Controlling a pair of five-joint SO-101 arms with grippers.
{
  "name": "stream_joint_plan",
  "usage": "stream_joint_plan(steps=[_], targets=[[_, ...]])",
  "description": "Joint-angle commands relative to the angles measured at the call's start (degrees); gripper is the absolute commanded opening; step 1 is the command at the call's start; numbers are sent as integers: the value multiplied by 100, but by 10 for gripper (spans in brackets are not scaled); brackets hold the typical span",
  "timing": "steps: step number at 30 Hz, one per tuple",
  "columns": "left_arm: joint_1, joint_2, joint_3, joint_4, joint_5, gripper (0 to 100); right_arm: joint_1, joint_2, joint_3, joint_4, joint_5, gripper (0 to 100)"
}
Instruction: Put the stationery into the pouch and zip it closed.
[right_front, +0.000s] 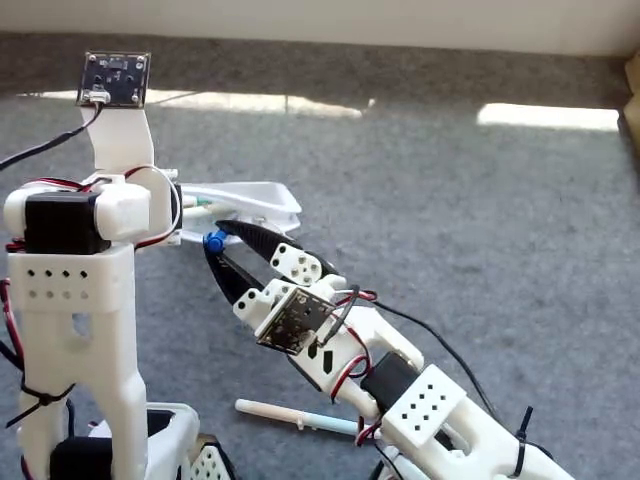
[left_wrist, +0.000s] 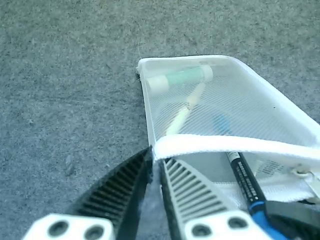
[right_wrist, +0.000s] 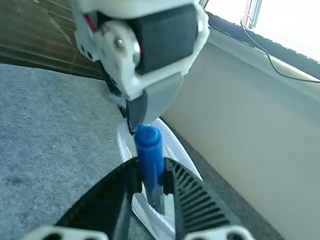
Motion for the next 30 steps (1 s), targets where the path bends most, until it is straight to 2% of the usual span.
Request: stream_joint_plan(steps=[1, 3, 17, 20, 25, 30], targets=[[66, -136, -22, -114, -18, 7, -48, -31, -127, 31, 44, 81], [66, -136, -22, -114, -18, 7, -48, -31, -127, 31, 44, 111], [66, -136, -22, -114, -18, 7, -40, -75, -101, 75, 44, 111], [57, -136, -13, -114, -18, 7, -40, -462, -127, 813, 18, 111], [57, -136, -13, -114, -18, 7, -40, -1578, -576, 2677, -818, 111], [57, -136, -13, -114, -18, 7, -48, -1877, -1288, 4119, -914, 111]])
